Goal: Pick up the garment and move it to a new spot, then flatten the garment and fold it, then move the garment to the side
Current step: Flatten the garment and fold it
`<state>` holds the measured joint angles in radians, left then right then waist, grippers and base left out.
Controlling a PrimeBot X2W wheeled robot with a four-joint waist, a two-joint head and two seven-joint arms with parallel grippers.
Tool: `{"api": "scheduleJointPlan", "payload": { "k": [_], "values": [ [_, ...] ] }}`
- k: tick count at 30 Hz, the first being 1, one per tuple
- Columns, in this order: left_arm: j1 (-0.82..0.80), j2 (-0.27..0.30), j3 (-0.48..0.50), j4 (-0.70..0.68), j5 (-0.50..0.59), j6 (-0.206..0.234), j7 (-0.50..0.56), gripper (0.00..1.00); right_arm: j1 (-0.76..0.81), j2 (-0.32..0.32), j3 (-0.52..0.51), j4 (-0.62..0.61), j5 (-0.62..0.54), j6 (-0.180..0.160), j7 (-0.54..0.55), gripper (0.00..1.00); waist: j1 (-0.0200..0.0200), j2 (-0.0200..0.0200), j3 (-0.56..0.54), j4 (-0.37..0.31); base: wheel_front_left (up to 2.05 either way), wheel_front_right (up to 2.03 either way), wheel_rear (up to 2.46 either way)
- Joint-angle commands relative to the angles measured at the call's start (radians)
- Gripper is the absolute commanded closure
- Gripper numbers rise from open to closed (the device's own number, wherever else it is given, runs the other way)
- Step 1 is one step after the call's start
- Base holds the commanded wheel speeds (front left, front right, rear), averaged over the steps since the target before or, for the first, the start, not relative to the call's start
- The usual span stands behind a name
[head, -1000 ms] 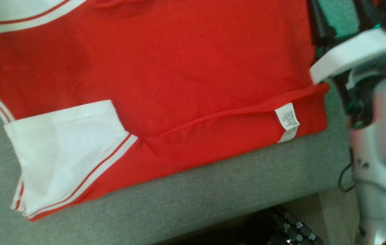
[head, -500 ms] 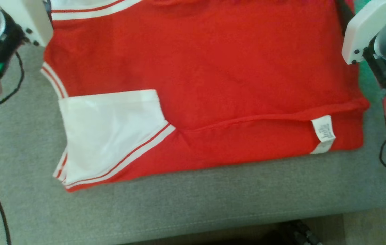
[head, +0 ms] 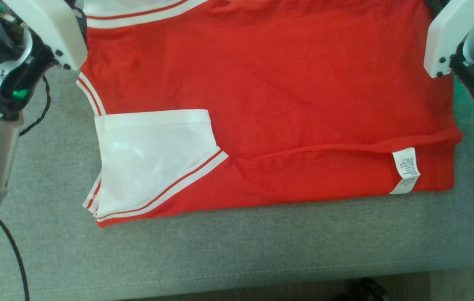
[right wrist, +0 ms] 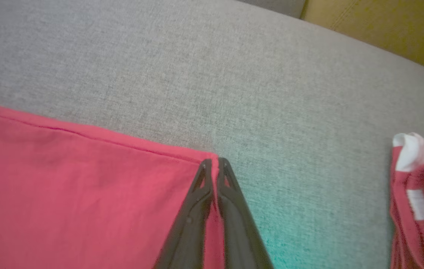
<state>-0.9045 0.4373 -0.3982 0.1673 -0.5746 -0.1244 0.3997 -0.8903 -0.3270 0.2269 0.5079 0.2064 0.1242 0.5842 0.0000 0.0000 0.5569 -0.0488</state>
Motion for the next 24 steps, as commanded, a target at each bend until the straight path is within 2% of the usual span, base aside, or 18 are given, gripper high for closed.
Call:
{"api": "scheduleJointPlan", "payload": {
  "k": [1, 8, 14, 19, 24],
  "values": [
    [-0.013, 0.041, 0.037, -0.028, -0.004, -0.004, -0.011, 1.0, 0.02, -0.009, 0.004, -0.021, 0.003, 0.007, -0.002, 1.0, 0.0, 0.0, -0.011, 0.0, 0.0, 0.0, 0.0],
    [-0.016, 0.043, 0.056, -0.022, 0.01, 0.006, -0.093, 1.0, 0.012, 0.03, -0.057, -0.041, -0.041, 0.007, -0.21, 1.0, 0.0, 0.0, -0.06, -0.008, 0.0, 0.0, 0.0],
    [0.007, 0.035, 0.063, -0.032, 0.003, 0.009, -0.144, 1.0, 0.044, 0.062, -0.058, -0.017, -0.038, 0.007, -0.287, 1.0, 0.0, 0.0, -0.109, -0.011, 0.0, 0.0, 0.0],
    [0.12, 0.048, 0.07, -0.115, -0.012, 0.016, -0.185, 1.0, 0.124, 0.064, -0.05, -0.037, -0.009, 0.007, -0.35, 1.0, 0.0, 0.0, -0.153, -0.014, 0.0, 0.0, 0.0],
    [0.312, 0.063, 0.074, -0.249, -0.019, 0.05, -0.232, 1.0, 0.24, 0.056, -0.077, -0.101, 0.009, 0.007, -0.406, 1.0, 0.0, 0.0, -0.197, -0.009, 0.0, 0.0, 0.0]
  ]
}}
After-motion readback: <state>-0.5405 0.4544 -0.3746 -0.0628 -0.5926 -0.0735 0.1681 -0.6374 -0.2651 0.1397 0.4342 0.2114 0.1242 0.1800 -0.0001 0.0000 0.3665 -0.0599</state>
